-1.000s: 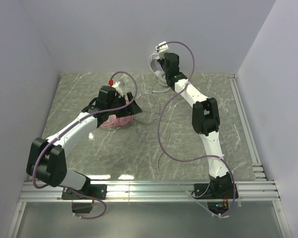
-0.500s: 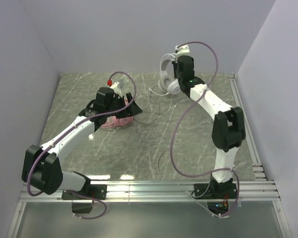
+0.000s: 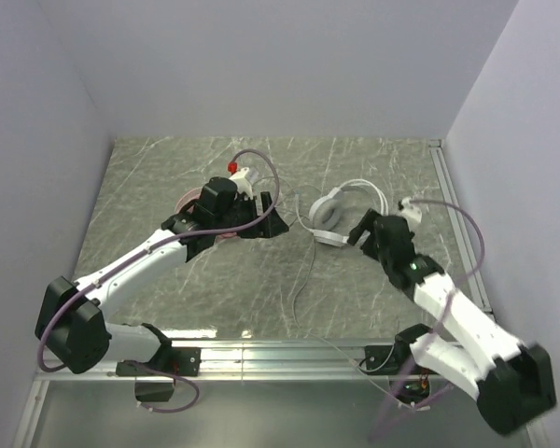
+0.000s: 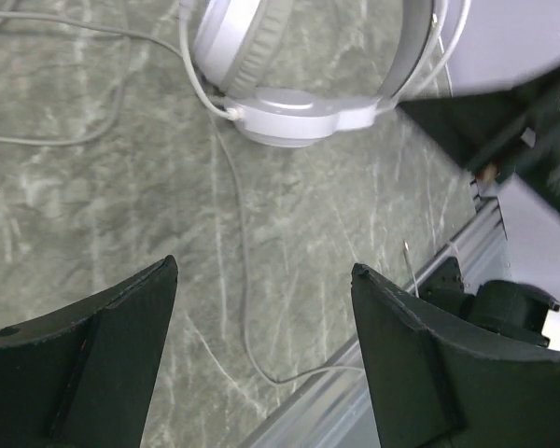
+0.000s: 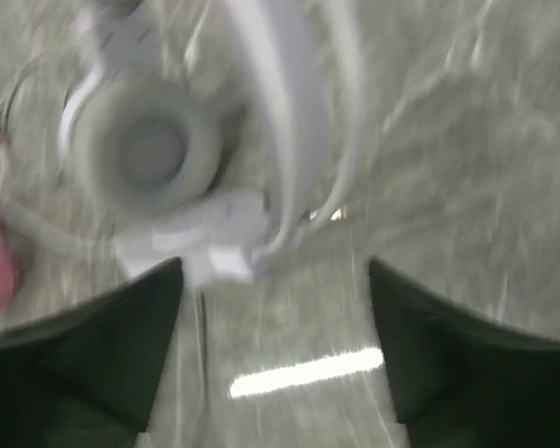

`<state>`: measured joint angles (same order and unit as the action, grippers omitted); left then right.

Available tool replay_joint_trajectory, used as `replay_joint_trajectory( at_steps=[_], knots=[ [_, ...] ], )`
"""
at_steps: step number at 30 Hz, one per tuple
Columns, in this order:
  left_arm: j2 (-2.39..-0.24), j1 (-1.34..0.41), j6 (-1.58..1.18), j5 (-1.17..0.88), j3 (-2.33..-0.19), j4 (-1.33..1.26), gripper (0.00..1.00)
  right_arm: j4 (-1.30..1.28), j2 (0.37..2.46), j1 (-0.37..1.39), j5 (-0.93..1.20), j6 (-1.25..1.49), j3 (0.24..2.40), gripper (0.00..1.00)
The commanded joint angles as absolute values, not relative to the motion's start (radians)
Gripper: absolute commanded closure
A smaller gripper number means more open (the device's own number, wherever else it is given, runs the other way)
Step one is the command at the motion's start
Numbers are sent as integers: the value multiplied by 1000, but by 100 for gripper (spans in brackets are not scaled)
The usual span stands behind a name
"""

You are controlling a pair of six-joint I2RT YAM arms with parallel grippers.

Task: Wrap the headphones
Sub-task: Place the headphones on the table, then grab headphones with the left arm

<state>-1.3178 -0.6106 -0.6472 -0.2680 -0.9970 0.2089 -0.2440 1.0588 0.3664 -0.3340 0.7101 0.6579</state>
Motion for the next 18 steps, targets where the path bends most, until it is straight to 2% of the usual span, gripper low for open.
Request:
replay_joint_trajectory(
  at_steps=[1,2,6,13,17,18],
  knots=[
    [-1252,-644,-641,-227,-997,196,20,-279,837,431,-244,805,528,3],
    [-1247,-649,-643,-226,-993,193,20,-307,746,440,-256,811,499,3],
    [-1227,-681,-646,-207,-973,189,20,-445,632,437,-333,772,524,1],
    [-1207,-713,-641,-183,-969,210,20,-658,817,405,-581,704,756,0],
    [-1197,-727,-634,-184,-971,226,20,-565,851,208,-468,600,746,0],
    [-1198,-729,-634,-183,-973,224,20,-537,862,111,-437,582,746,0]
  ],
)
